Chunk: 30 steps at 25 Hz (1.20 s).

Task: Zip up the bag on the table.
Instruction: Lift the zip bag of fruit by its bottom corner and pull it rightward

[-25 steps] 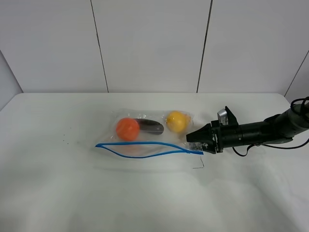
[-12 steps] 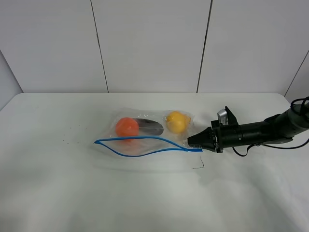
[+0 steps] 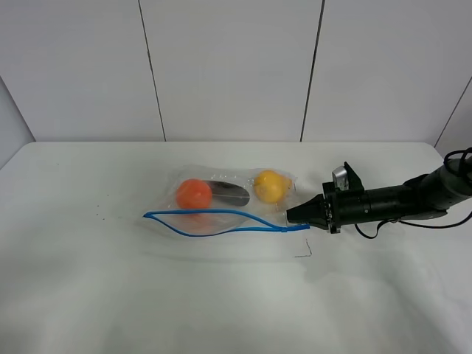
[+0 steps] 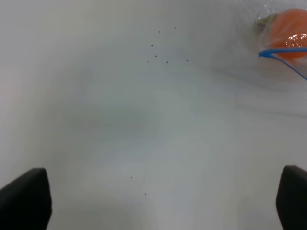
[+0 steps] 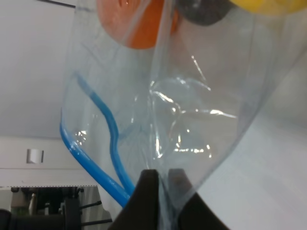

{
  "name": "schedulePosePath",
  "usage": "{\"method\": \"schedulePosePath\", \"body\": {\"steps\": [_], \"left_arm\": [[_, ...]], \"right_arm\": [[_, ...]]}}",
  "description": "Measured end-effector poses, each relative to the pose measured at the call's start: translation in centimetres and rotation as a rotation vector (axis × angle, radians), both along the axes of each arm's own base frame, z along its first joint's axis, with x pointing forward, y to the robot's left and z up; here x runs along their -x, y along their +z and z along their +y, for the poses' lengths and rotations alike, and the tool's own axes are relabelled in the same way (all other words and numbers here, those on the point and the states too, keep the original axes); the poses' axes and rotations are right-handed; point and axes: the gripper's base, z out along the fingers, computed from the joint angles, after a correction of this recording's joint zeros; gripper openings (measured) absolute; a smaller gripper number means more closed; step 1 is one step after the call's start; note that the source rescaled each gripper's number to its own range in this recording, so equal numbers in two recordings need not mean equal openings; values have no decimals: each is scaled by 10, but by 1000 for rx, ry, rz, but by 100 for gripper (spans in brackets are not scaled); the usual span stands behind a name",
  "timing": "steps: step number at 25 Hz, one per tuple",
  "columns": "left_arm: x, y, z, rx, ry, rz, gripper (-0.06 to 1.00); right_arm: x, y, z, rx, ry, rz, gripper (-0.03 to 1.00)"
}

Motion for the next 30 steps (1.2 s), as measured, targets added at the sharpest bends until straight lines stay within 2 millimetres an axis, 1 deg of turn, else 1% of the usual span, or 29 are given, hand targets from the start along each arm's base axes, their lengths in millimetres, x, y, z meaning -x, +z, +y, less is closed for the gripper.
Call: {"method": "schedulePosePath", "body": {"steps": [9, 12, 17, 21, 25, 30], "left_arm": [[0, 0, 0, 0, 0, 0, 100], [0, 0, 0, 0, 0, 0, 100], [0, 0, 0, 0, 0, 0, 100], [0, 0, 0, 0, 0, 0, 100], [0, 0, 0, 0, 0, 0, 100], [0, 0, 0, 0, 0, 0, 100]], "right_arm": [[1, 2, 0, -6, -12, 56, 0], [-1, 15, 0, 3, -8, 25, 0], [-3, 50, 0, 3, -23, -19, 0], [-2, 71, -1, 11, -19, -68, 0], [-1, 83, 0, 10, -24, -83, 0], [-1, 87, -1, 15, -19, -93, 0]]}}
